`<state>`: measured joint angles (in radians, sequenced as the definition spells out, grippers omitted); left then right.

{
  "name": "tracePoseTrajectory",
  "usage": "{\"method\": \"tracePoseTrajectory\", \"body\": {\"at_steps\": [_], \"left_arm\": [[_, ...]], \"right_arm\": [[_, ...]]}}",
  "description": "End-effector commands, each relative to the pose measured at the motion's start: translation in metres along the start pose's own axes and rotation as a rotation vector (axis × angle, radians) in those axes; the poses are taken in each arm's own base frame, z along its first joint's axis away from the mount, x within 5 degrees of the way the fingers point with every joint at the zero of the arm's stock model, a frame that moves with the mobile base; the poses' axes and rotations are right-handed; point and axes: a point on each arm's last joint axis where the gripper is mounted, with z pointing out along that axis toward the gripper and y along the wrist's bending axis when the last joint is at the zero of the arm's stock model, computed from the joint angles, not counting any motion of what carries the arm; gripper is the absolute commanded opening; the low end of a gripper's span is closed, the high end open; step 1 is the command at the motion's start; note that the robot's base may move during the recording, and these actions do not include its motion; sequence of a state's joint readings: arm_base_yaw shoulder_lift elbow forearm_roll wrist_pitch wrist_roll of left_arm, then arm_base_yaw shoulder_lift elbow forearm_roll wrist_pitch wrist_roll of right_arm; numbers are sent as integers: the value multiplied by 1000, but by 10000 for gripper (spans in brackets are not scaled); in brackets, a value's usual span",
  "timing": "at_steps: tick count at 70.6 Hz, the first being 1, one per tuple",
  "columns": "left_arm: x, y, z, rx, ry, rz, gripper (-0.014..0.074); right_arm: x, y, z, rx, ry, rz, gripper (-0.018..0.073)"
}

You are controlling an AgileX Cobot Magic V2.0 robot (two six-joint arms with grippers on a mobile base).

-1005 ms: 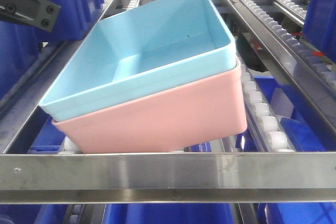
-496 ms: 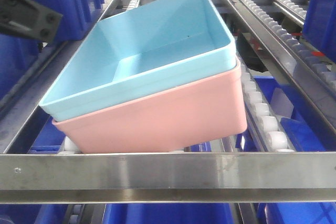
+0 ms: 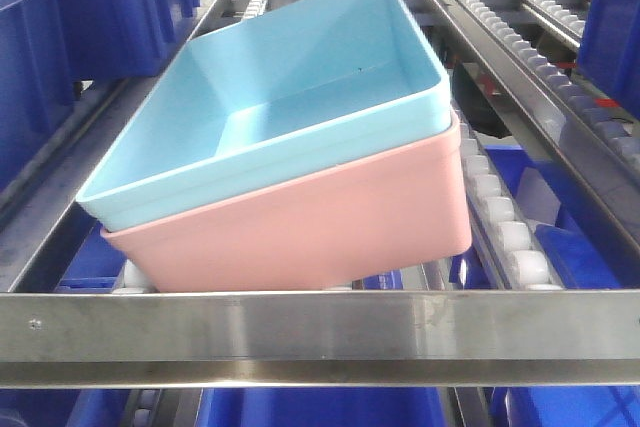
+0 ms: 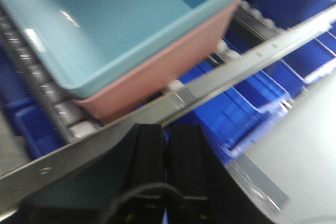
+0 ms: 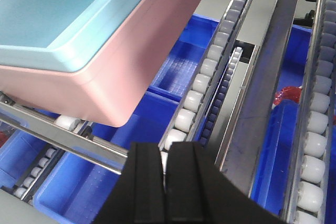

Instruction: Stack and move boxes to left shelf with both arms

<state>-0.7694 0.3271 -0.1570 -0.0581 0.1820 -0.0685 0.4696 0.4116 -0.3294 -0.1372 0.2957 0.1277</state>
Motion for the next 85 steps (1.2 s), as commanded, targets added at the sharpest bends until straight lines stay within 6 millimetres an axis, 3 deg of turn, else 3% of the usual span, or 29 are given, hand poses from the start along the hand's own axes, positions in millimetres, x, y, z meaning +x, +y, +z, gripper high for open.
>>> {"method": "tracePoseTrajectory", "body": {"at_steps": [1,24,44,65,85], "left_arm": [[-10,5,-9,-63,-163,-16,-8],[13,29,-36,-492,-376,-56,-8],[32,45,-37,-758,-463,-53,-8],[33,46,-37,-786,-436,4,-8],[36,43,-33,-707,-394,-4,-8]], "right_arm": [[-16,0,-3,-3,-104,-25,36],[-16,0,-3,-3,-104,-25,36],[-16,0,-3,-3,-104,-25,36],[-16,0,-3,-3,-104,-25,36],[-16,0,-3,-3,-104,-25,36]]}}
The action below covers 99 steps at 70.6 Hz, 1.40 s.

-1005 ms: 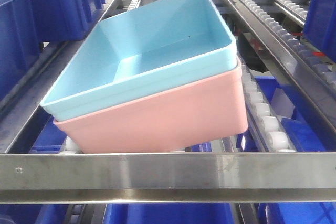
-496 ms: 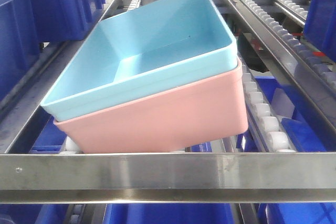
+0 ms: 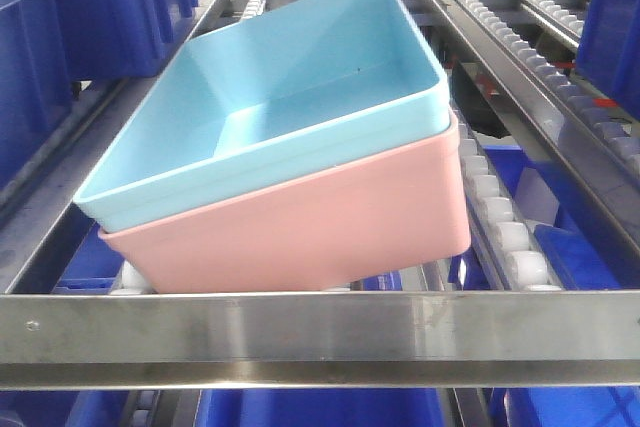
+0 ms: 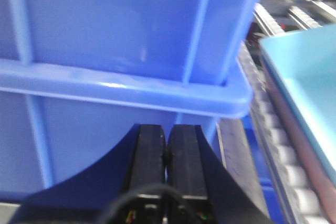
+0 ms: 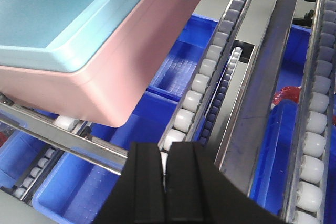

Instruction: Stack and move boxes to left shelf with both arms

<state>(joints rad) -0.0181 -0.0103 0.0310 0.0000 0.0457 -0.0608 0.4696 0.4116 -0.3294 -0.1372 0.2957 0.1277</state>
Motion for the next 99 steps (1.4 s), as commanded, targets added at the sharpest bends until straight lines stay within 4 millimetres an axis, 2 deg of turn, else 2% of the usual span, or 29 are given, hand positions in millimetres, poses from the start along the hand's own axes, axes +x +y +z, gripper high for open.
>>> {"method": "tracePoseTrajectory", "body": {"at_steps": [1,57,68,75,84,99], "left_arm": [[3,-1,0,29,-55,1,-8],[3,-2,0,36,-54,-5,-8],[3,-2,0,36,-54,-5,-8],[3,-2,0,36,-54,-5,-8],[3,-2,0,36,-54,-5,-8],[3,-2,0,36,-54,-5,-8]], "right_arm": [[-16,0,-3,-3,-104,-25,36],[-16,0,-3,-4,-106,-25,36],[-10,-3,-3,34,-115,-17,36],[-1,-11,-7,123,-129,4,36],[23,-20,-16,261,-150,45,36],[60,-21,-29,401,-250,75,36]]}}
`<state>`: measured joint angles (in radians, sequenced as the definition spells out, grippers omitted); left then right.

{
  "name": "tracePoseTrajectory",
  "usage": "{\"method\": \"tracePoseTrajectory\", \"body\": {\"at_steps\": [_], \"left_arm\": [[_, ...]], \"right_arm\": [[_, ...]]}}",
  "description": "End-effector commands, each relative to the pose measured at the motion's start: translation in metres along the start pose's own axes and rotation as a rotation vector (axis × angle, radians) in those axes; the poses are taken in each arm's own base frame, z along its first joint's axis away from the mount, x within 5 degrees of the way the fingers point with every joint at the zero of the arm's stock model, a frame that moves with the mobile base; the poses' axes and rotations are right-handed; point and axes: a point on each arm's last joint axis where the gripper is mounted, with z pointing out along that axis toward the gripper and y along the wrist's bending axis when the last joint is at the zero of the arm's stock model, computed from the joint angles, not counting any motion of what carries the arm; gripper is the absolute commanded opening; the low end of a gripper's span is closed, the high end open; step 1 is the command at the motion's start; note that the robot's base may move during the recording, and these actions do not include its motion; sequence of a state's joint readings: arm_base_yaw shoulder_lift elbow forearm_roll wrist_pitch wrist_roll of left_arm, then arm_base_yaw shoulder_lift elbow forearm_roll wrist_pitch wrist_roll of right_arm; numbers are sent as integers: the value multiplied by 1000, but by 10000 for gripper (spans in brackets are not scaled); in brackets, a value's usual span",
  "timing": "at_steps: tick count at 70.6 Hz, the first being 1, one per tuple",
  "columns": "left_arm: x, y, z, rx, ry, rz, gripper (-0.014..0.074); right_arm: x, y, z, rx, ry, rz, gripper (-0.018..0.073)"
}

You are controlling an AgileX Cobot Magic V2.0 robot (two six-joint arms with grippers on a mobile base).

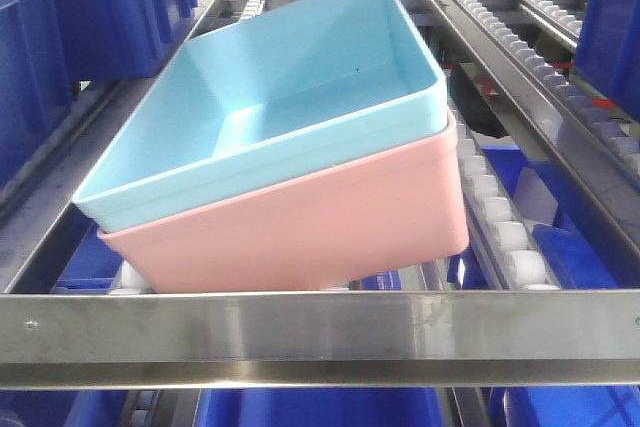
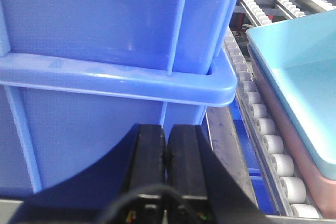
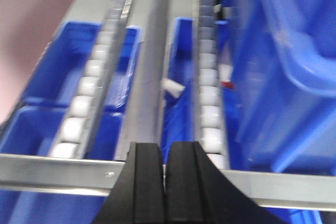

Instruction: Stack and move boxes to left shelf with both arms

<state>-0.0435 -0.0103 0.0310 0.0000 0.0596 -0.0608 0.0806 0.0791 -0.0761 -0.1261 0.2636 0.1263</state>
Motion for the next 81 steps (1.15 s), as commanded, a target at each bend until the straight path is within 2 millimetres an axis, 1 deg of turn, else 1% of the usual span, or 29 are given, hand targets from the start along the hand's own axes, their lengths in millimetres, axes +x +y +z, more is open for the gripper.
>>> {"method": "tracePoseTrajectory", "body": {"at_steps": [1,4,14,21,81], "left_arm": [[1,0,0,11,-70,-4,-8],[1,0,0,11,-70,-4,-8],[2,0,0,11,-66,-4,-8],[2,0,0,11,-66,-4,-8],[2,0,0,11,-66,-4,-8]], "right_arm": [[-7,-1,-7,25,-156,0,36],[-2,-1,-9,27,-178,0,36],[5,0,-3,7,-233,25,36],[3,1,-4,4,-252,33,36],[4,0,-4,4,-245,33,36]]}}
